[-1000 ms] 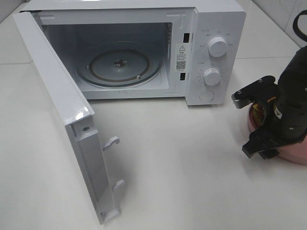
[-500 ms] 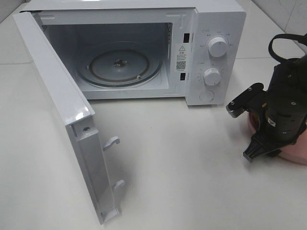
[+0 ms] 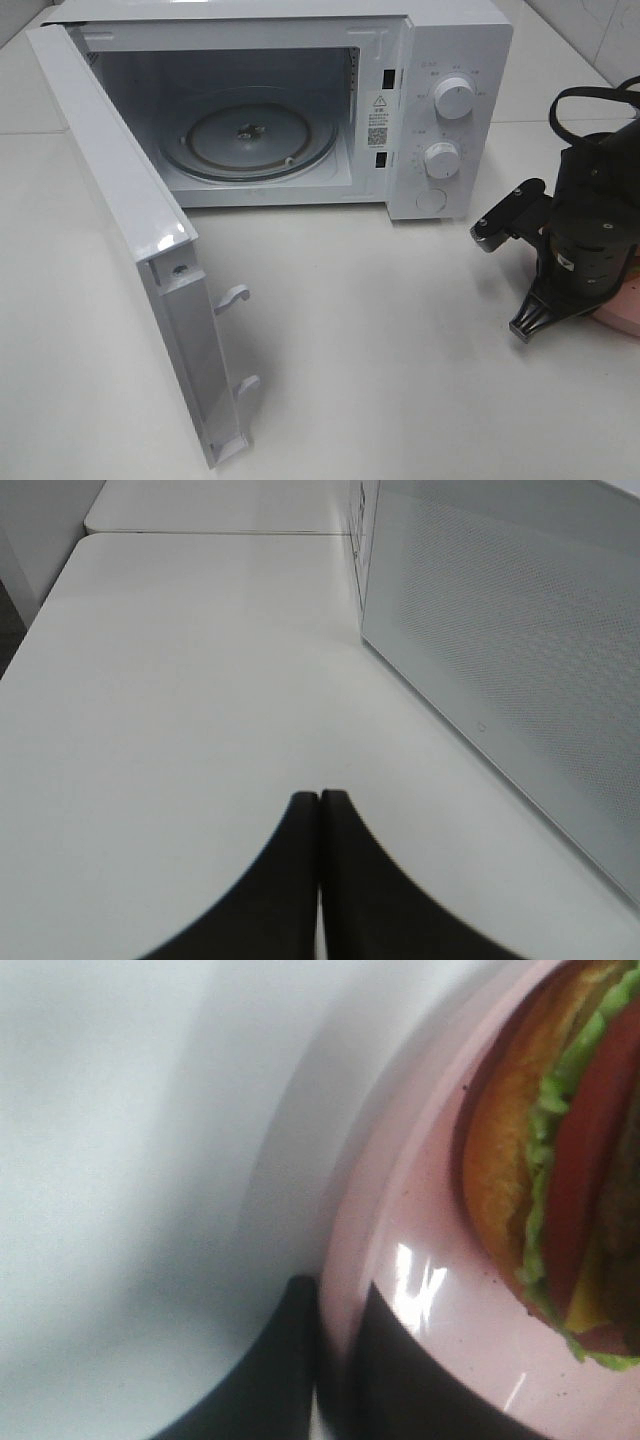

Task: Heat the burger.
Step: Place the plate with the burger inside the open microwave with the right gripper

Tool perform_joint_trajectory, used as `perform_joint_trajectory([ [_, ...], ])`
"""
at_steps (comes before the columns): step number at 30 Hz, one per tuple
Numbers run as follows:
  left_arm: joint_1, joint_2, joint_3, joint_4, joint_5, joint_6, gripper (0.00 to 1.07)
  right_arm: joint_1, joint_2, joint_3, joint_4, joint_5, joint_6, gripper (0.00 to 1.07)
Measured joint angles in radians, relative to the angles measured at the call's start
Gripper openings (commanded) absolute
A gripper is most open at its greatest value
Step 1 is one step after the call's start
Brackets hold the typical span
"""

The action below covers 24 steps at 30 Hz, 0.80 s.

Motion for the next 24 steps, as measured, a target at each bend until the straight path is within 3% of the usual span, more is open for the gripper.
perform_joint_trajectory([
  [17, 0.000, 0.000, 0.000, 0.000, 0.000, 0.000, 0.00, 0.001, -0.136, 0.038, 0.072, -0.008, -0.040, 0.00],
  [24, 0.000, 0.000, 0.000, 0.000, 0.000, 0.000, 0.00, 0.094, -0.283, 0.099, 0.079, 0.021, -0.078, 0.00],
])
